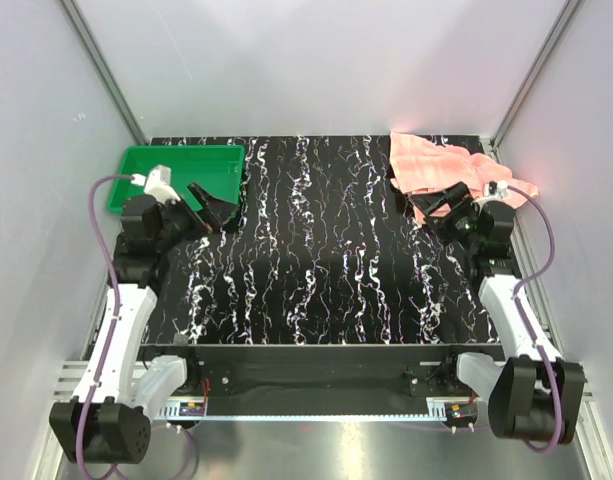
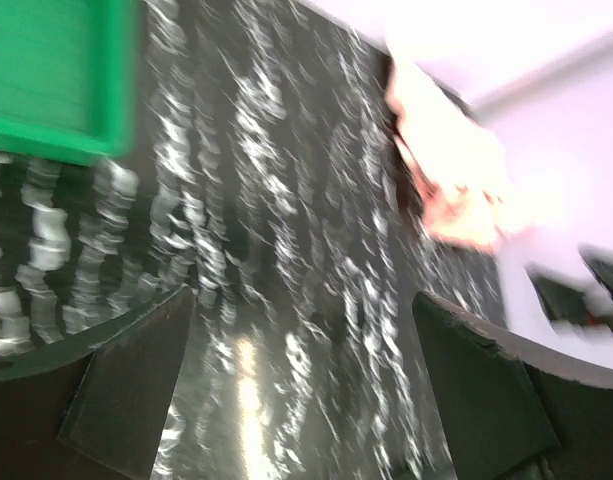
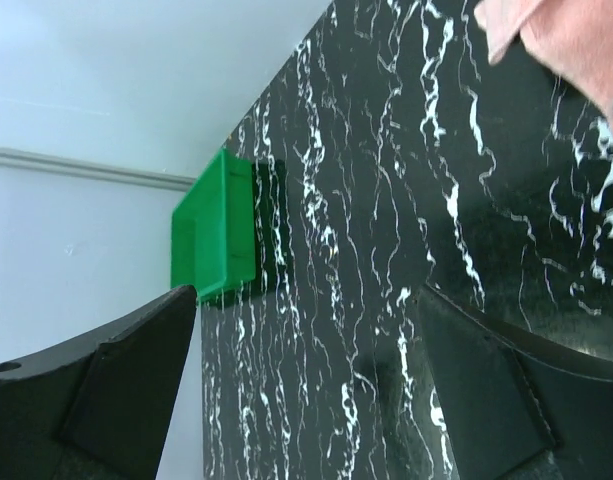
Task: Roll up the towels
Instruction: Move the towel to the center of the board
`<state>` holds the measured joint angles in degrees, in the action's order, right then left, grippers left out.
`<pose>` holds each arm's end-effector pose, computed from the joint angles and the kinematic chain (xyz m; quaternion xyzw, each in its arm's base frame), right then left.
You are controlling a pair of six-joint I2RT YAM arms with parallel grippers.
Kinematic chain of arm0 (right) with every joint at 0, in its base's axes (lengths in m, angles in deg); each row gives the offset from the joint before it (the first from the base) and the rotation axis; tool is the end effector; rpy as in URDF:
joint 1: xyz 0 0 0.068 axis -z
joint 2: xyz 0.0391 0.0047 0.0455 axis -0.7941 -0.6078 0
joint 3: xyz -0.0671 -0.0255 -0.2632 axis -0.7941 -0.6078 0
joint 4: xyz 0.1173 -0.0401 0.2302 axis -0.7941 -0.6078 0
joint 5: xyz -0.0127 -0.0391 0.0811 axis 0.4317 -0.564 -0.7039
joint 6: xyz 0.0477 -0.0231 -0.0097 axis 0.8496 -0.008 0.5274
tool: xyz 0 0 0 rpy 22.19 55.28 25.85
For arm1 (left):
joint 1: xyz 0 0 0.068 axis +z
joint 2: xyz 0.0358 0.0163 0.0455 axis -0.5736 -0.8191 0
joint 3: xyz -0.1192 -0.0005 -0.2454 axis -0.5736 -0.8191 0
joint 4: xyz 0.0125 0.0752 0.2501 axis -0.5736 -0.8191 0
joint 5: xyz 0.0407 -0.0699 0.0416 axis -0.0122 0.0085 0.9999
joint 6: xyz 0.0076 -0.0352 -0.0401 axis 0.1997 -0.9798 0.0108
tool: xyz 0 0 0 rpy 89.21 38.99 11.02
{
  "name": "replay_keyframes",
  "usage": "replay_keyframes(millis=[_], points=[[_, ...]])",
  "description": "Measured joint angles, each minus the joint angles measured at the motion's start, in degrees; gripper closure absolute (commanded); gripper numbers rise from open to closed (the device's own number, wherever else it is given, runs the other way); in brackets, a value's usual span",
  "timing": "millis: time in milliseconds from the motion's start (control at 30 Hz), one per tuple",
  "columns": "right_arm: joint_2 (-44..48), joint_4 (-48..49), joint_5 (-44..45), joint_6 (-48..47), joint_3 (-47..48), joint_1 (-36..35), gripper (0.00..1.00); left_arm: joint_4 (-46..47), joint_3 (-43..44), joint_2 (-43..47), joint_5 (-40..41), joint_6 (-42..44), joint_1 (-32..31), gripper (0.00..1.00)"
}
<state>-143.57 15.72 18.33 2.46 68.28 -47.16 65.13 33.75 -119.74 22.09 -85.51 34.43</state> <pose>0.2327 -0.0076 0.2699 0.2553 0.7403 0.3830 0.4900 0.2029 -0.0150 0.3334 -0.1372 0.8003 -0.3173 0.4900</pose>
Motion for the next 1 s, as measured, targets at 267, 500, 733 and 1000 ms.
replay_keyframes(millis=[267, 500, 733, 1000], points=[[-13.75, -19.63, 9.84, -10.86, 26.51, -3.72, 0.02, -12.35, -0.61, -0.83, 0.00, 1.79, -3.02, 0.01], [-27.58, -28.87, 17.35, -12.33, 39.56, -4.76, 0.09, -27.43, 8.37, 3.85, 11.19, 10.21, -3.54, 0.01], [-39.04, -33.51, 19.02, -8.57, 45.38, -1.51, 0.25, -35.69, 6.86, 12.66, 15.37, 14.69, -3.69, 0.01], [-49.03, -30.82, 16.50, -4.55, 46.29, -0.92, 0.35, -37.22, 1.11, 12.96, 12.83, 14.78, -3.69, 0.01]])
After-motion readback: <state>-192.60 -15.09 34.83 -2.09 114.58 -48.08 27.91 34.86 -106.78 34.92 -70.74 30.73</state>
